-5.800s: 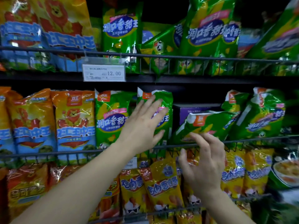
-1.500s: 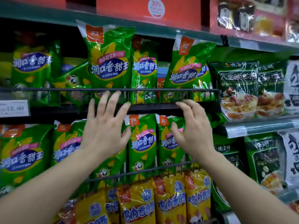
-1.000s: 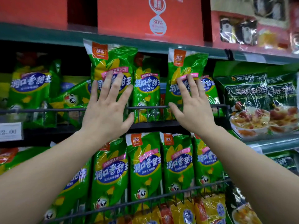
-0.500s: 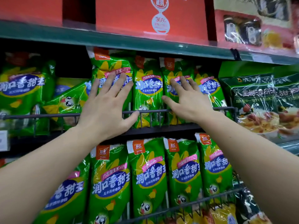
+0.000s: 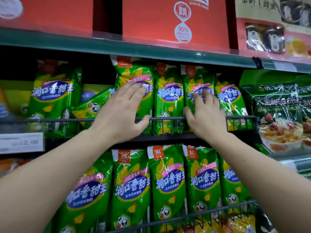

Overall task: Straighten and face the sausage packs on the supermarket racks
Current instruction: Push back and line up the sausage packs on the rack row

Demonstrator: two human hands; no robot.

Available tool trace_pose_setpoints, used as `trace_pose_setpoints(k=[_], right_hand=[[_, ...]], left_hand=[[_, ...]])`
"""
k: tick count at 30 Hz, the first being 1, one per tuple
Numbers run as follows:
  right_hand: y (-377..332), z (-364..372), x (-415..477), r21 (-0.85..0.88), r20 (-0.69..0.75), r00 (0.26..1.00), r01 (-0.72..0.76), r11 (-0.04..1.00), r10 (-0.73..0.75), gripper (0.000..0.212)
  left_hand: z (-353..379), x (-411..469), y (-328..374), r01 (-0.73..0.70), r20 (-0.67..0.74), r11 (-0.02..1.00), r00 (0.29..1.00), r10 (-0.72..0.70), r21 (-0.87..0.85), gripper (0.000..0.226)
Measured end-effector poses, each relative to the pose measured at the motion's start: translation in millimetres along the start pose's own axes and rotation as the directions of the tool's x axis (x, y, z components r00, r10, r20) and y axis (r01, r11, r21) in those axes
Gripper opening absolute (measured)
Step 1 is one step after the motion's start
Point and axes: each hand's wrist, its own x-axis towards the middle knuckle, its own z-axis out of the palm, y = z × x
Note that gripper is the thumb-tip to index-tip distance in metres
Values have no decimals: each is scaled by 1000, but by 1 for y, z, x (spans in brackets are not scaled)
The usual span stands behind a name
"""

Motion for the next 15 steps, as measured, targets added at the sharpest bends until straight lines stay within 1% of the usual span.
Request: trace_pose_setpoints(k=[3, 5, 7, 9, 11, 13, 14, 15], right_hand=[[-19, -1, -9, 32, -118, 989, 93, 995, -89, 58], [-37, -3, -12, 69, -170, 968, 200, 977, -186, 59], [-57, -4, -14, 89, -207, 929, 330, 940, -306, 60], [-78, -2, -14, 109, -206, 893, 427, 898, -400, 61], [-95, 0, -14, 139, -174, 883, 460, 877, -436, 66], [-109, 3, -13, 150, -130, 889, 456, 877, -439, 71], [-115, 5, -13, 144, -113, 892, 451, 881, -439, 72], [-120, 7, -12, 139, -101, 894, 447, 884, -436, 73]], left_hand=[[-3, -7, -8, -13, -13, 1000, 1000, 13, 6, 72], [-5, -11, -15, 13, -35, 1000, 999, -13, -8, 66], [-6, -16, -23, 56, -54, 997, 997, -59, -51, 60], [-7, -19, -30, 69, -84, 995, 994, -75, -70, 57], [-10, -18, -35, 96, -116, 992, 988, -106, -84, 55], [-13, -12, -43, 186, -144, 970, 967, -208, -156, 52], [-13, -8, -49, 238, -132, 951, 955, -267, -200, 51], [-13, -4, -54, 289, -91, 930, 944, -316, -229, 51]])
